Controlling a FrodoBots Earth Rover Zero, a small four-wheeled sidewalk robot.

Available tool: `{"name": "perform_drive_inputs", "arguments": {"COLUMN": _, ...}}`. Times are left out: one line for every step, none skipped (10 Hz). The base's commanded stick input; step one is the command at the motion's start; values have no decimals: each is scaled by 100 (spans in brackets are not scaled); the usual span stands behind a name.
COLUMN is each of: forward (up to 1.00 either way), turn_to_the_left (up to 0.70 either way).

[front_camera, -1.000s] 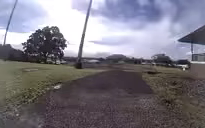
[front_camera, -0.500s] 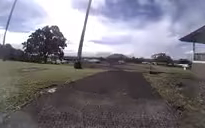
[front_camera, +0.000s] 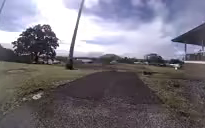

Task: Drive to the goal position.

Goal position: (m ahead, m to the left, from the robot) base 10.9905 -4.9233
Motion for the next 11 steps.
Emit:
{"name": "perform_drive_inputs", "arguments": {"forward": 50, "turn_to_the_left": -50}}
{"name": "perform_drive_inputs", "arguments": {"forward": 50, "turn_to_the_left": -50}}
{"name": "perform_drive_inputs", "arguments": {"forward": 50, "turn_to_the_left": -50}}
{"name": "perform_drive_inputs", "arguments": {"forward": 50, "turn_to_the_left": -50}}
{"name": "perform_drive_inputs", "arguments": {"forward": 50, "turn_to_the_left": -28}}
{"name": "perform_drive_inputs", "arguments": {"forward": 50, "turn_to_the_left": 0}}
{"name": "perform_drive_inputs", "arguments": {"forward": 50, "turn_to_the_left": 0}}
{"name": "perform_drive_inputs", "arguments": {"forward": 50, "turn_to_the_left": 0}}
{"name": "perform_drive_inputs", "arguments": {"forward": 50, "turn_to_the_left": 0}}
{"name": "perform_drive_inputs", "arguments": {"forward": 50, "turn_to_the_left": 0}}
{"name": "perform_drive_inputs", "arguments": {"forward": 50, "turn_to_the_left": 0}}
